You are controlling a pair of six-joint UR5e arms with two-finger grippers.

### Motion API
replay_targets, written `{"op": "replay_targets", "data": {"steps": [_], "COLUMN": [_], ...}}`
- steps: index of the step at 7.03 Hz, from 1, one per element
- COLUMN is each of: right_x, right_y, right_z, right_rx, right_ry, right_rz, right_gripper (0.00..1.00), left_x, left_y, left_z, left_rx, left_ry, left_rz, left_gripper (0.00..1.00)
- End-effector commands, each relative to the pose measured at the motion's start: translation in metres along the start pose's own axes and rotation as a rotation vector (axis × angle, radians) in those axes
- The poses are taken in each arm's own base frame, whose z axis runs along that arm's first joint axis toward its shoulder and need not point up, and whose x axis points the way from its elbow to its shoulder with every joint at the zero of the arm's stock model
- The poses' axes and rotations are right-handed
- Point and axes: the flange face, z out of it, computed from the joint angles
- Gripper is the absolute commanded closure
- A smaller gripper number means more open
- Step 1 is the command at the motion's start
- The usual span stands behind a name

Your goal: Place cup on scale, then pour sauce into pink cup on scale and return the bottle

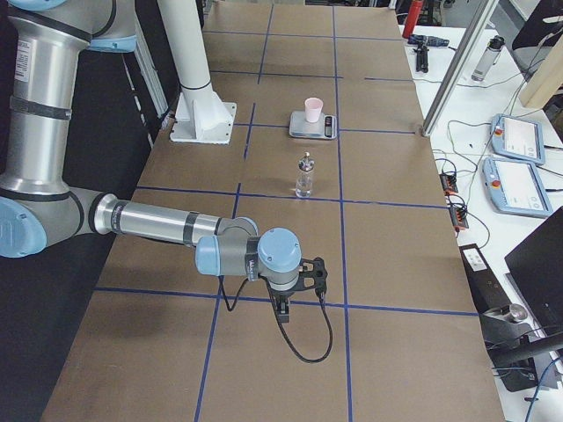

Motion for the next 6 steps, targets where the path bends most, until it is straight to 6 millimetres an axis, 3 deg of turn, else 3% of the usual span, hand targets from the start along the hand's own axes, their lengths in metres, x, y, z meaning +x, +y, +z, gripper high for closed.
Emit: {"op": "replay_targets", "data": {"steps": [1,6], "right_x": [0.0009,0.0026], "right_y": [0.0005,0.0043], "right_z": [0.0004,0.0033], "right_rx": [-0.001,0.0], "right_ry": [0.001,-0.002], "right_rz": [0.002,-0.001], "right_gripper": [0.0,0.0], "left_x": [-0.0003,-0.0014], "left_y": [0.0003,0.0034], "left_z": [0.0003,0.0016], "left_rx": [-0.001,-0.005], "left_ry": [0.0,0.0], "left_rz": [-0.001,-0.005], "left_gripper": [0.0,0.0]}}
